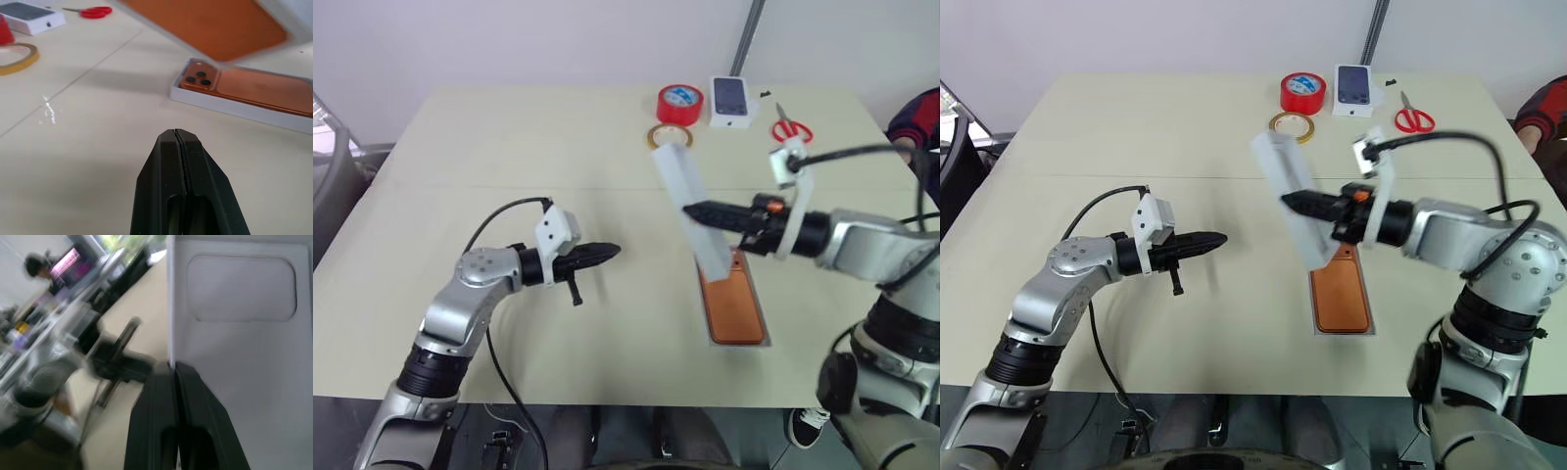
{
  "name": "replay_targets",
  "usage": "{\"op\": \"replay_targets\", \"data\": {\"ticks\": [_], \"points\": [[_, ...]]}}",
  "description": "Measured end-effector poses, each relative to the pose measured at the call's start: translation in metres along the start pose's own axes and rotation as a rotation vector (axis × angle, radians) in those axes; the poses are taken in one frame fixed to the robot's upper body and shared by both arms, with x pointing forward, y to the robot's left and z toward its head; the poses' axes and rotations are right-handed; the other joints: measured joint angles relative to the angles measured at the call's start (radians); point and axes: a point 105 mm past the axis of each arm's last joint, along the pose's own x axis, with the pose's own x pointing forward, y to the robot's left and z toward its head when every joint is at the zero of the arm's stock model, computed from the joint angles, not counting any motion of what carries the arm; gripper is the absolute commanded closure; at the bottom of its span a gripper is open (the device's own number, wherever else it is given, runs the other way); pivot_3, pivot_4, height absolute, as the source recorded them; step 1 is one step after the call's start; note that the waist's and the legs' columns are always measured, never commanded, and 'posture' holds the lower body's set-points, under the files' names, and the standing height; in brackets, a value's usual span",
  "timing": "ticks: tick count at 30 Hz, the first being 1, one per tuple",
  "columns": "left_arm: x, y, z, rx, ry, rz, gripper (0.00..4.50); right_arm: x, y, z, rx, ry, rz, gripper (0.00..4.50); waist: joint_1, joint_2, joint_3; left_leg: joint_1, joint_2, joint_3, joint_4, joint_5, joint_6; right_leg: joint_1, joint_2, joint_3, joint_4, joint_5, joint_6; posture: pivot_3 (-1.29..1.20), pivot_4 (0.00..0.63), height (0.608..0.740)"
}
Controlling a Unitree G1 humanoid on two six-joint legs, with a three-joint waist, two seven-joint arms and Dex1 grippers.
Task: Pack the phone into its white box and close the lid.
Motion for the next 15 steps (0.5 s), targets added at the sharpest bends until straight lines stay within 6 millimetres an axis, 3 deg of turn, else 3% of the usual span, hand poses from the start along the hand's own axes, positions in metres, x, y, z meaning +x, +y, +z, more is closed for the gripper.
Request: {"op": "replay_targets", "data": {"ticks": [4,7,10,12,15], "points": [[-0.001,0.004,-0.003,-0.007,0.002,0.019,4.50,0.017,0.004,-0.042,0.264,-0.045,-0.044,4.48,-0.010,0.000,0.000,0.000,0.000,0.000,0.001,0.000,0.000,-0.001,0.001,0.001,0.002,0.000,0.000,0.00,0.150,0.740],[0.002,0.003,-0.002,-0.001,-0.005,0.014,4.50,0.018,-0.002,-0.059,0.407,-0.099,-0.130,4.48,-0.009,0.000,0.000,0.000,0.000,0.000,0.000,0.000,0.000,-0.002,0.002,0.001,0.002,0.000,0.000,0.00,0.150,0.740],[0.012,-0.006,-0.005,-0.006,-0.006,-0.018,4.50,0.016,-0.011,-0.066,0.469,-0.114,-0.209,3.59,-0.006,0.000,0.000,0.000,0.000,0.001,0.001,0.000,0.000,-0.001,0.001,0.002,0.001,0.000,0.000,0.00,0.150,0.740],[0.022,-0.016,-0.008,-0.014,-0.005,-0.057,4.50,0.007,-0.019,-0.067,0.425,-0.081,-0.270,2.61,-0.001,0.000,0.000,0.000,0.000,0.001,0.001,0.000,0.000,-0.001,0.001,0.002,0.001,0.000,0.000,0.00,0.150,0.740],[0.037,-0.031,-0.009,-0.013,-0.003,-0.126,4.50,-0.008,-0.030,-0.053,0.310,-0.047,-0.327,1.13,-0.003,0.001,0.000,0.001,0.000,0.001,0.001,0.000,0.000,-0.001,0.001,0.002,0.001,0.000,0.000,0.00,0.150,0.740]]}}
